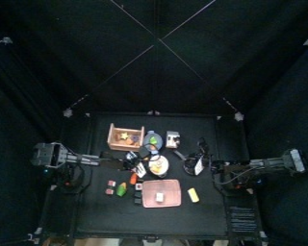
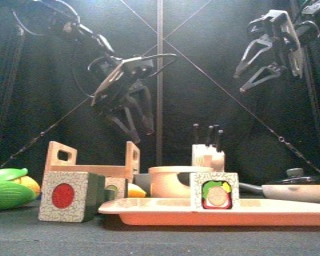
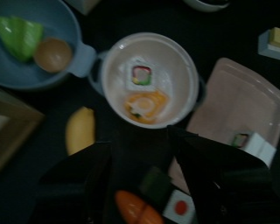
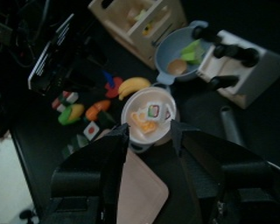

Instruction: Grab pairing knife

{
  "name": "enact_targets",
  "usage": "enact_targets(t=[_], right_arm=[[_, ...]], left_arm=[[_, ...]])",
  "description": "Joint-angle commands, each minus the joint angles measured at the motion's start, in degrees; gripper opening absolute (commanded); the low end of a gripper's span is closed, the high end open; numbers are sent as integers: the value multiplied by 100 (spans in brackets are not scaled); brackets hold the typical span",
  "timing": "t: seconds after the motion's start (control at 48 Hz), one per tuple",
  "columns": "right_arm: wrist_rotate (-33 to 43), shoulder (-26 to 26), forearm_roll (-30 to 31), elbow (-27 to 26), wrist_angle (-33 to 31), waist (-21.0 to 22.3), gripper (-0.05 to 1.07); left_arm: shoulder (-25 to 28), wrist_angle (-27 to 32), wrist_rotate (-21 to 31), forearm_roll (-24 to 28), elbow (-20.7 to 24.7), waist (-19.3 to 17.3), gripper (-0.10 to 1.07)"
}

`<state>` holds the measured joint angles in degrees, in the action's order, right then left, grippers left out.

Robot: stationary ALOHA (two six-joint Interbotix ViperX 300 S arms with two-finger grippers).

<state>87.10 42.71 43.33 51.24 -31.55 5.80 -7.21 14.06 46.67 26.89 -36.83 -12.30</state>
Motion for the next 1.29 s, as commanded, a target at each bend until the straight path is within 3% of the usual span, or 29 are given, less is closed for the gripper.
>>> enact_targets(t=[0.0, 0.104, 0.229, 0.333, 0.438, 0.562, 0.792, 1.0, 1.271], right_arm=[[-26, -193, -246, -202, -114, 255, 80], [0, -422, -316, -281, -149, 352, 80], [18, -659, -369, -519, -246, 448, 80], [35, -853, -404, -791, -694, 404, 80], [44, -1160, -439, -1090, -1362, 343, 80], [53, -1415, -571, -1239, -1512, 202, 80], [53, -2136, -677, -1644, -1608, 70, 80], [62, -2663, -519, -2004, -2452, 9, 81], [62, -3059, -343, -2180, -2443, 44, 81]], left_arm=[[-237, -589, -167, 0, -123, -334, 85], [-246, -1090, -299, 176, -272, -475, 85], [-290, -1512, -598, 861, -360, -519, 85], [-378, -2004, -650, 1028, -404, -510, 85], [-519, -3190, -703, 1028, -773, -589, 85], [-738, -4008, -800, 1099, -1195, -800, 83], [-1134, -4069, -1600, 1477, -1538, -703, 83], [-1521, -4104, -1670, 765, -1995, -615, 83], [-1828, -4104, -1670, 615, -2294, -571, 83]])
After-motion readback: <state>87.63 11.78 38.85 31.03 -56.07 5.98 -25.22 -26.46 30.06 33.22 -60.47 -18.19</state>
